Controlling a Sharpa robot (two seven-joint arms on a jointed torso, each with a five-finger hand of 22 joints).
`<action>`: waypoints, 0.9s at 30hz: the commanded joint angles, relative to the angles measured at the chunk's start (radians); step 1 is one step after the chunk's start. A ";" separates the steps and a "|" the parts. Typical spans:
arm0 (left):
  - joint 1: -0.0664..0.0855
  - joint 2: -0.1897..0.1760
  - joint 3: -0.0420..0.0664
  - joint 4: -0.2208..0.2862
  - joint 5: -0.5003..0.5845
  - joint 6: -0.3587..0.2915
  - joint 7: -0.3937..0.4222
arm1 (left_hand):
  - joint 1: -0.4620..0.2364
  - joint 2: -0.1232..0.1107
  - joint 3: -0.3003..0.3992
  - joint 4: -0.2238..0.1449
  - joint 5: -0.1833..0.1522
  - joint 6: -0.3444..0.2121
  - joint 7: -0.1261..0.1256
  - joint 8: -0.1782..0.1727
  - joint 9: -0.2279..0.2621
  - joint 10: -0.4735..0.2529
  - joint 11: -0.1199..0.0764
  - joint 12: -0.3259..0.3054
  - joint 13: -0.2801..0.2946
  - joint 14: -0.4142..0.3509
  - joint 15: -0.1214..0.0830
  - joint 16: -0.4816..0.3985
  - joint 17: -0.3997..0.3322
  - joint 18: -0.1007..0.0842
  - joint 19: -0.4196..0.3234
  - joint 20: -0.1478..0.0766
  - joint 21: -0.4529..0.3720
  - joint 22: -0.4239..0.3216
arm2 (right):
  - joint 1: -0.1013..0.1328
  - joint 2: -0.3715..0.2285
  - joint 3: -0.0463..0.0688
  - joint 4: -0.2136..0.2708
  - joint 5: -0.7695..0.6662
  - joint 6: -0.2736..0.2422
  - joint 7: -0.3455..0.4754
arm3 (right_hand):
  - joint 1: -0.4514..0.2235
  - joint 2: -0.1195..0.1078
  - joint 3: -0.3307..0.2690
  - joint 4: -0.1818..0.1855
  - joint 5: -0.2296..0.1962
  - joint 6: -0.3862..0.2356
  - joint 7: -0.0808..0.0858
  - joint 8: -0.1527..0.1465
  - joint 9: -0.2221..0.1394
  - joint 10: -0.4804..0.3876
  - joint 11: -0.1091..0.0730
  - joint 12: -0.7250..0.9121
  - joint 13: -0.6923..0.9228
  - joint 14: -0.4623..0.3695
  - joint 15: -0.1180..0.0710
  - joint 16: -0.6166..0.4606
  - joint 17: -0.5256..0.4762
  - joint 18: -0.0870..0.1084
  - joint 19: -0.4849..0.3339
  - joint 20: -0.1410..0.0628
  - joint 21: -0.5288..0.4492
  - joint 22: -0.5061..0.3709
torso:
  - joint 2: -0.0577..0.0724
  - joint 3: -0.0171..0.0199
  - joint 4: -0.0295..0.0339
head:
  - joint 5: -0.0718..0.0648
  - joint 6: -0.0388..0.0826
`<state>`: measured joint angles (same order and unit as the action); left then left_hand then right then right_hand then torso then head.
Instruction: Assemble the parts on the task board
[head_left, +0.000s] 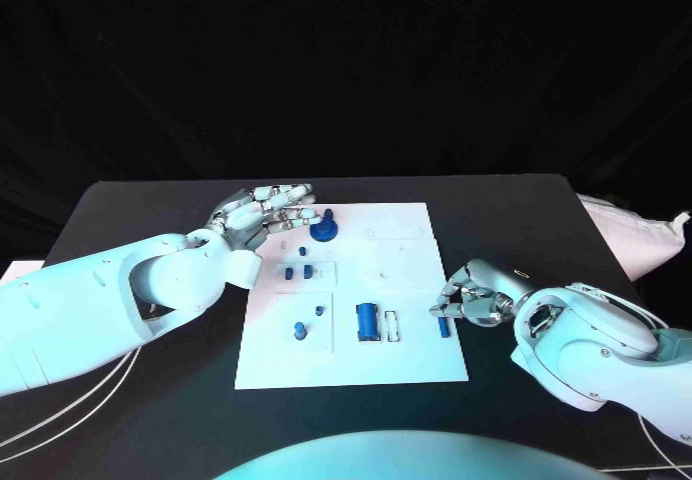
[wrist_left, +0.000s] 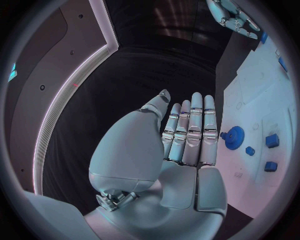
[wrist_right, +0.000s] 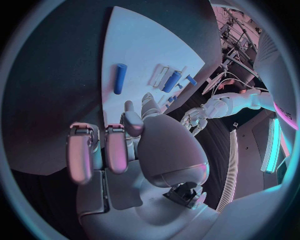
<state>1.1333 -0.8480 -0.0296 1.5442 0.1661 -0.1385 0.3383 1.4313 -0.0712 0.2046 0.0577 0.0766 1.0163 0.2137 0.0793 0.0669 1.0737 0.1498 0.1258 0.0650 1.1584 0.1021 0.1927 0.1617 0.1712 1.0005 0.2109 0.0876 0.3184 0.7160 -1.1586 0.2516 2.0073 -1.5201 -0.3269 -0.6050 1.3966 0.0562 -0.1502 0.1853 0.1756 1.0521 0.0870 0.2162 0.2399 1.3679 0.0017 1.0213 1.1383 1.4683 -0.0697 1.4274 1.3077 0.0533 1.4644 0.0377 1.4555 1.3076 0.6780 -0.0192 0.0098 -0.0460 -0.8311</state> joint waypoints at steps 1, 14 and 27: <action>-0.001 0.001 0.000 0.001 -0.003 0.022 0.004 | -0.006 0.003 0.003 0.001 0.003 -0.006 0.000 -0.003 0.000 -0.002 0.005 -0.006 0.001 0.005 -0.001 -0.004 -0.002 0.013 0.008 0.001 0.006 -0.001 | 0.000 -0.006 0.000 -0.009 -0.059 0.043 -0.005 | -0.021 -0.005 -0.002 0.013 0.012 0.005 0.003 -0.009 -0.002 0.002 0.005 -0.004 0.003 0.059 0.007 0.003 0.021 -0.009 0.015 0.006 0.000 0.075 | 0.000 0.0024 -0.0061 | -0.002 0.002; -0.004 0.002 0.000 -0.001 -0.003 0.024 0.003 | -0.006 0.004 0.003 0.001 0.003 -0.006 -0.001 -0.002 0.000 -0.002 0.005 -0.006 0.001 0.005 -0.001 -0.005 -0.002 0.013 0.008 0.001 0.006 -0.002 | -0.009 0.007 -0.001 -0.037 -0.087 0.108 -0.005 | -0.056 -0.033 -0.013 0.055 0.018 0.029 -0.002 -0.014 -0.001 0.007 0.002 -0.003 0.008 0.060 0.005 0.003 0.023 -0.009 0.016 0.006 0.001 0.077 | 0.000 0.0024 -0.0026 | -0.005 0.000; -0.007 0.000 0.000 -0.002 -0.003 0.025 0.003 | -0.006 0.004 0.003 0.001 0.003 -0.006 -0.001 -0.002 0.000 -0.002 0.005 -0.006 0.001 0.005 -0.001 -0.005 -0.002 0.013 0.008 0.001 0.006 -0.002 | -0.027 0.023 -0.001 -0.055 -0.132 0.150 -0.004 | -0.052 -0.042 -0.012 0.058 0.019 0.037 -0.005 -0.014 0.001 0.007 0.000 -0.005 0.009 0.059 0.003 0.002 0.022 -0.009 0.015 0.005 0.000 0.077 | 0.000 0.0018 -0.0053 | 0.002 -0.001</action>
<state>1.1271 -0.8483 -0.0301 1.5414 0.1660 -0.1339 0.3372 1.4313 -0.0712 0.2046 0.0577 0.0766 1.0163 0.2137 0.0792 0.0669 1.0737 0.1498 0.1258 0.0650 1.1583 0.1021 0.1927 0.1617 0.1712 1.0005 0.2109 0.0876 0.3170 0.6915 -1.1365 0.2521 1.9540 -1.6126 -0.2179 -0.6063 1.3449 0.0209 -0.1638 0.2377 0.1918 1.0825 0.0788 0.2067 0.2404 1.3696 0.0030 1.0136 1.1467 1.4683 -0.0698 1.4274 1.3074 0.0534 1.4644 0.0378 1.4555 1.3073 0.6780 -0.0168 0.0047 -0.0440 -0.8311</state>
